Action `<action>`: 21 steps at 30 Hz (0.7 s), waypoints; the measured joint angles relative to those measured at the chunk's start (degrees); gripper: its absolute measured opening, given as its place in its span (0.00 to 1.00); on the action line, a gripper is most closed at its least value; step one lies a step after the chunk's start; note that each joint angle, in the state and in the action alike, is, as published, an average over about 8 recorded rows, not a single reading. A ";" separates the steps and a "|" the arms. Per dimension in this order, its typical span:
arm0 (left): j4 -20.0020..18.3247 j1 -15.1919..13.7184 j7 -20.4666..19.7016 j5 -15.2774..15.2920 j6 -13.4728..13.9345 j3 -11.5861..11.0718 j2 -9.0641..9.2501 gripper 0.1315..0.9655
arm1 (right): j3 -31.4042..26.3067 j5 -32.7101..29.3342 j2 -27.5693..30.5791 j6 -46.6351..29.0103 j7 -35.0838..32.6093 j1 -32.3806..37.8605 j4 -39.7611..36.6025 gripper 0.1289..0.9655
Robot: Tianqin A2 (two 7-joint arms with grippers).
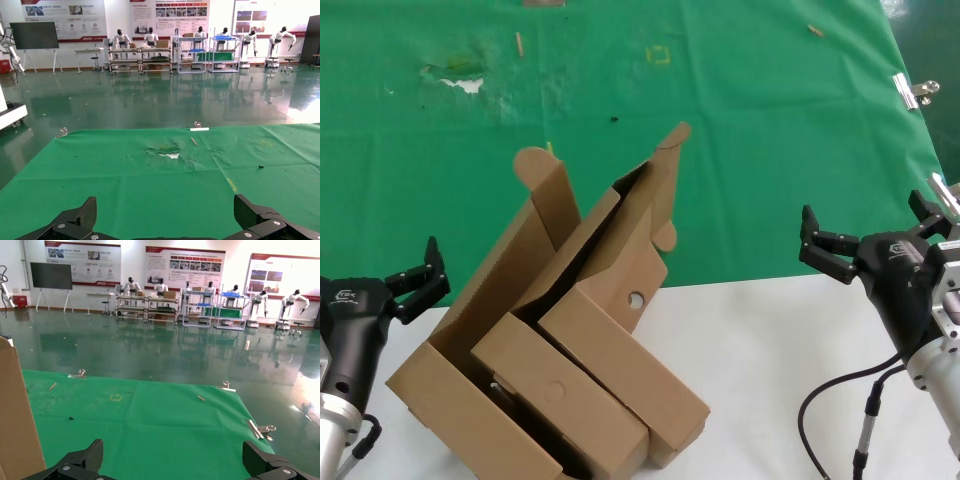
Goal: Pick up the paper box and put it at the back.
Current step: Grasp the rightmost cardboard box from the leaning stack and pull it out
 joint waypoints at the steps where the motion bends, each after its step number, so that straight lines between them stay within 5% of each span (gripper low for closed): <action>1: 0.00 0.00 0.00 0.00 0.00 0.00 0.00 1.00 | 0.00 0.00 0.00 0.00 0.00 0.00 0.00 1.00; 21: 0.00 0.00 0.00 0.00 0.00 0.00 0.00 1.00 | 0.00 0.00 0.00 0.00 0.00 0.00 0.00 1.00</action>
